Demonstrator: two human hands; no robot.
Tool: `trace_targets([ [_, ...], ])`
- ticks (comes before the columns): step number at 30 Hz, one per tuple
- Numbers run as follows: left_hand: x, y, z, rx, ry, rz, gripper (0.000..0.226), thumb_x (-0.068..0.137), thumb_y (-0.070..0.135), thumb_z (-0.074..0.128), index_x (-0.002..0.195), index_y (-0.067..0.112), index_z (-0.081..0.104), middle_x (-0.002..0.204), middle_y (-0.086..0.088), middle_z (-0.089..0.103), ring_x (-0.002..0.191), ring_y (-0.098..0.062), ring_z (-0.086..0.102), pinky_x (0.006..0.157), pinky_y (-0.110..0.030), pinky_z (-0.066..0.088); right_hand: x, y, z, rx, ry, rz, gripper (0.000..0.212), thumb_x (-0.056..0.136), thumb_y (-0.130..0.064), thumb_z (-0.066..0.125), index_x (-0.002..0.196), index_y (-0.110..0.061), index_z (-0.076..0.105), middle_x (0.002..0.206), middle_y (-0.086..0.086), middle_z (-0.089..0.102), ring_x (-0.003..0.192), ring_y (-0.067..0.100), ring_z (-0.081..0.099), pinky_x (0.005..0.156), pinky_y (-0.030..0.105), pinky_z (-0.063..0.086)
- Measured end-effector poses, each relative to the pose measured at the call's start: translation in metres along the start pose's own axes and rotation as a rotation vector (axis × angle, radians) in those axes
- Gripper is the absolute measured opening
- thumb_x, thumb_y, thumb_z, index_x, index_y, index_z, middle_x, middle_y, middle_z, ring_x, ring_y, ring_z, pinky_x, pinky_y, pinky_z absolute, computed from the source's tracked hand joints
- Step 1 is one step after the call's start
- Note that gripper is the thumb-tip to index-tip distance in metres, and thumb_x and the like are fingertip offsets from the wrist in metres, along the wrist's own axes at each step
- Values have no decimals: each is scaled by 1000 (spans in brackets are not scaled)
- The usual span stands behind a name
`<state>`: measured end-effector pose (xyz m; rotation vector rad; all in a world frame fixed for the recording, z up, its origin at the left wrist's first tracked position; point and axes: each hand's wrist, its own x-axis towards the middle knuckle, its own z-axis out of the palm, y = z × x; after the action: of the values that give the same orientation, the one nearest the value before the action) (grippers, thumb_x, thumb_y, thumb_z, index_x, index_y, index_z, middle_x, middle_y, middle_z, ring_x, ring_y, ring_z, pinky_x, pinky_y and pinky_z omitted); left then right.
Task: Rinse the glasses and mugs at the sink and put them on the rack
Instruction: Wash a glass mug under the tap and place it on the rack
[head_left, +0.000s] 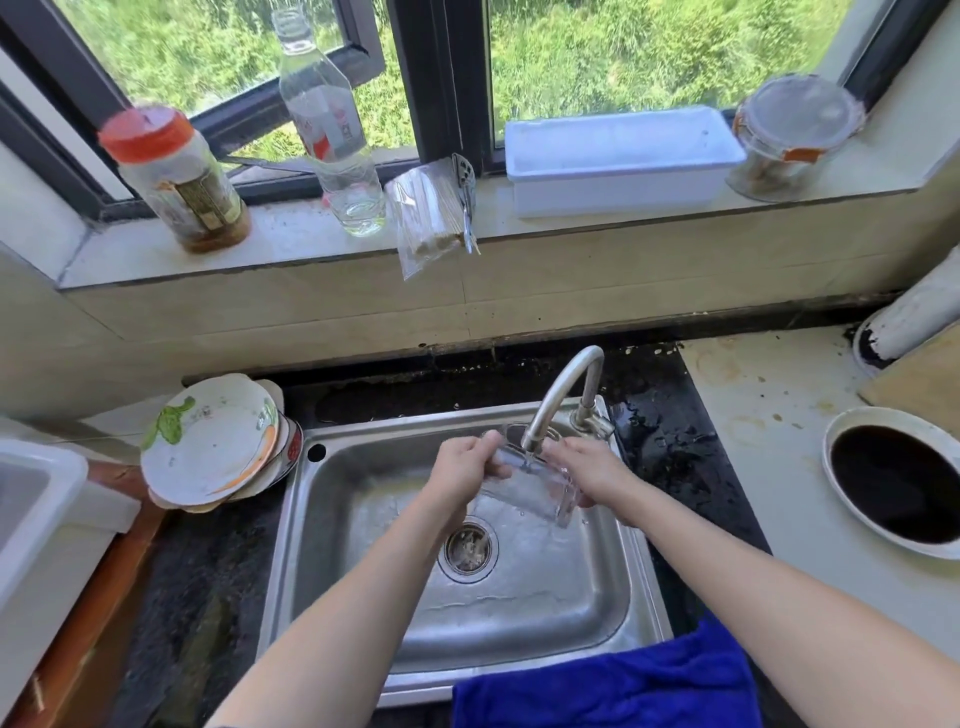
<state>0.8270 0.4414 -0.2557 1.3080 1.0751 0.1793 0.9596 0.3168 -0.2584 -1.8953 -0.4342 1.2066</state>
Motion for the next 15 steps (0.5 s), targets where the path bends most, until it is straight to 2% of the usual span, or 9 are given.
trace_targets([
  [2,-2,-4,8,-236,48,-116,36,101,23,44,69,9,55,51,-2,64,57,-20,58,68,-32,45,-2,-2,1,119,70,15,23,95,-44,56,109,-26,59,98,-5,63,76,12,60,54,25,51],
  [3,-3,-5,11,-316,48,-166,36,102,23,41,71,9,54,52,-3,65,57,-20,58,66,-32,45,-4,-1,4,188,94,21,24,94,-43,57,114,-29,55,103,-6,63,83,14,64,61,30,56],
  [5,-4,-3,11,-350,-19,-251,35,102,23,39,74,9,53,55,-8,68,61,-23,58,68,-33,47,-5,3,9,271,129,33,29,95,-39,58,121,-28,53,107,-2,64,83,21,67,68,35,58],
  [7,-3,2,2,-244,-113,-304,27,100,24,45,81,8,55,60,-13,69,62,-26,60,69,-34,50,-5,2,8,262,137,13,18,96,-34,57,113,-28,57,106,3,65,78,24,65,71,39,57],
  [9,1,7,-10,-25,-149,-331,23,92,29,57,87,7,56,67,-15,67,57,-25,60,65,-33,52,-2,-1,2,234,141,-7,26,95,-33,58,119,-25,57,110,6,64,74,23,63,64,36,56],
  [10,3,7,-16,96,-133,-324,28,85,34,65,89,7,56,70,-14,63,55,-23,57,61,-32,51,0,-1,-3,206,147,-11,31,94,-34,59,123,-23,57,112,8,63,72,23,62,61,33,54],
  [12,8,6,-21,274,-57,-246,40,75,39,73,94,12,52,81,-9,56,57,-20,51,50,-28,44,1,-5,-8,108,121,-24,29,93,-35,58,116,-18,62,112,12,63,69,22,59,58,30,51],
  [13,9,8,-20,340,-65,-205,39,75,37,73,98,14,50,87,-8,57,60,-19,52,46,-25,42,3,-4,-10,62,88,-20,27,92,-35,58,110,-17,66,110,13,64,68,21,59,55,29,50],
  [15,6,11,-9,378,-177,-167,19,83,16,61,100,12,55,86,-10,60,59,-19,58,44,-24,44,5,-6,-8,16,23,-21,19,91,-33,57,93,-18,69,100,11,64,67,20,57,53,28,48],
])
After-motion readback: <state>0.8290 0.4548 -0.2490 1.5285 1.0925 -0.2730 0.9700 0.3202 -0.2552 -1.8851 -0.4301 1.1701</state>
